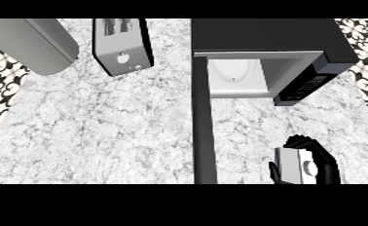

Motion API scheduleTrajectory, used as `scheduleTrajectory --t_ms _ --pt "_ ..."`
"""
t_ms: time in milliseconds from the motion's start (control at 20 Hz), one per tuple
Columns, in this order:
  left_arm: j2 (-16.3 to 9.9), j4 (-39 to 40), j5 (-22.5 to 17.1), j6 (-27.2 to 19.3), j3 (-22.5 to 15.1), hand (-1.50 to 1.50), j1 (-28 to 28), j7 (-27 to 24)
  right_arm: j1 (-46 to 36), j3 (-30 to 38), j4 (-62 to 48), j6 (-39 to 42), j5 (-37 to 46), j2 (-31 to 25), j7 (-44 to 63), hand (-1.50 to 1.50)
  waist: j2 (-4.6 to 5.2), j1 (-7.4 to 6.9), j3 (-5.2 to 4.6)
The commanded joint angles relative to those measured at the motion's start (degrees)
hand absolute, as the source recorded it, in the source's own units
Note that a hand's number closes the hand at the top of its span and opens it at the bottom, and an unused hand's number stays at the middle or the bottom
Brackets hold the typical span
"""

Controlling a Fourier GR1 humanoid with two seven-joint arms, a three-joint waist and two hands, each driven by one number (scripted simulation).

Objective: Pick up the milk, place it into the microwave and close the microwave

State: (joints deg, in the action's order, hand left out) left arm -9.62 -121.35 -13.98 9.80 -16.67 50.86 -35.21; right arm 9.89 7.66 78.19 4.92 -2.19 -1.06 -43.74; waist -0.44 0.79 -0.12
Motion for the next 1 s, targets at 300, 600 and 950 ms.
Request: scheduleTrajectory --t_ms 300,600,950 --pt "-1.1 2.5 -3.1 1.5 3.2 -1.50 -1.9 -0.8 0.5 -11.5 15.2 -10.5 -2.5 1.0 11.6 1.50 0.39 -1.04 0.10" --pt "-1.4 0.1 -2.3 0.8 2.4 -1.50 1.0 -0.5 -6.0 -13.5 14.1 -16.9 2.0 1.0 19.3 1.50 0.42 -1.31 0.12" --pt "-2.5 1.5 -3.5 2.7 4.0 -1.50 0.8 -1.1 -20.1 -9.7 -5.8 -23.8 5.0 1.1 17.5 1.50 0.60 -1.92 0.16"
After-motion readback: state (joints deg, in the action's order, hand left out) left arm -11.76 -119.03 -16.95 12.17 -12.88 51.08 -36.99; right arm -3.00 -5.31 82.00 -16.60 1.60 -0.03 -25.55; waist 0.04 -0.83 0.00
